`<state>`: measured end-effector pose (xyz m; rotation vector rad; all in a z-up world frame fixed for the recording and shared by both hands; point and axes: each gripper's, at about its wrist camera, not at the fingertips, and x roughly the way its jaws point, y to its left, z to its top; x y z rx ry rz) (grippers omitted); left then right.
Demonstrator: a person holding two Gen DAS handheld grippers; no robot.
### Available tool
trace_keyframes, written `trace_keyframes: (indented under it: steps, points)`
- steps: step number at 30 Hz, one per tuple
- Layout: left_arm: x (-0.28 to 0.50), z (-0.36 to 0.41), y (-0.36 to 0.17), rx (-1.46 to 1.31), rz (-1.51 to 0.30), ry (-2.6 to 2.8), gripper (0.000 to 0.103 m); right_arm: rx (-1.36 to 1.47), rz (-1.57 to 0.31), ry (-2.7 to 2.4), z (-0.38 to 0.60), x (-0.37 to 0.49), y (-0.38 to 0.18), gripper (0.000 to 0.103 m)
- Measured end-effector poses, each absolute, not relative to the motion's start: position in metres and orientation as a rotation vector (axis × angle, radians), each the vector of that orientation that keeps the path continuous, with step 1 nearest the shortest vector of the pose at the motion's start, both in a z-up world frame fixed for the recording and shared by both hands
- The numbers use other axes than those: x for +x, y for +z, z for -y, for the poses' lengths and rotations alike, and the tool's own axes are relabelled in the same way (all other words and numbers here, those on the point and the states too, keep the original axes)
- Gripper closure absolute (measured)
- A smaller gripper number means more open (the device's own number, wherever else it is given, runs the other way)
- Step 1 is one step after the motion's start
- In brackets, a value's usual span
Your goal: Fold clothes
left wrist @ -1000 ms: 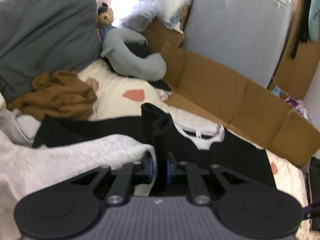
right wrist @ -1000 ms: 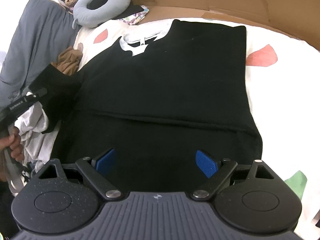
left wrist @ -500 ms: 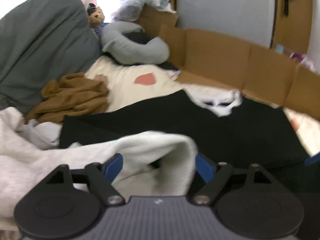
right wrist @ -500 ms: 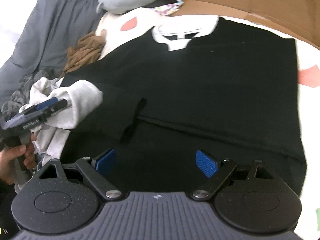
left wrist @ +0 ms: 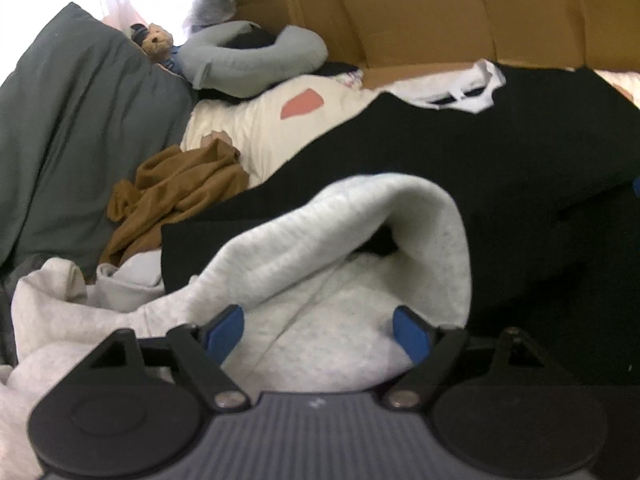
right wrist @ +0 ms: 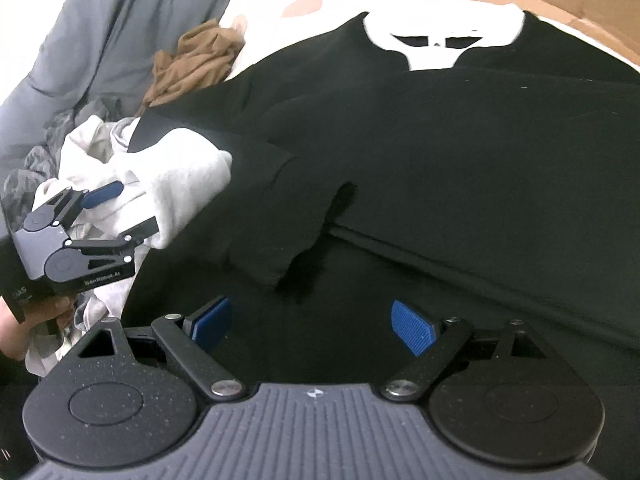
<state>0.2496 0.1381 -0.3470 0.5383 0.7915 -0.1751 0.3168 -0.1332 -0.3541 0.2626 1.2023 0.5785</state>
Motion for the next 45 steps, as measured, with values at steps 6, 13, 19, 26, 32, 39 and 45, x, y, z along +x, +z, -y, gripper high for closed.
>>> trace_keyframes:
  steps: [6,13,19,26,32,39,45]
  points:
    - [0.247,-0.155,-0.352,0.599,-0.838,-0.139,0.025,0.258,-1.223,0.59,0.112,0.329,-0.366,0.012]
    - [0.252,-0.184,-0.34,0.594,-0.852,-0.116,0.088,0.275,-1.238,0.591,0.093,0.342,-0.375,0.016]
    - [0.252,-0.21,-0.314,0.642,-0.809,-0.004,0.093,0.336,-1.25,0.595,0.082,0.355,-0.381,0.034]
    - [0.258,-0.28,-0.266,0.646,-0.795,0.176,0.094,0.349,-1.276,0.558,0.071,0.364,-0.39,0.069]
    - [0.261,-0.322,-0.243,0.645,-0.791,0.281,0.094,0.338,-1.234,0.567,0.072,0.366,-0.38,0.1]
    - [0.258,-0.347,-0.241,0.557,-0.821,0.308,0.087,0.286,-1.142,0.561,0.095,0.37,-0.341,0.101]
    - [0.239,-0.335,-0.227,0.44,-0.829,0.321,0.057,0.261,-1.09,0.527,0.124,0.375,-0.311,0.101]
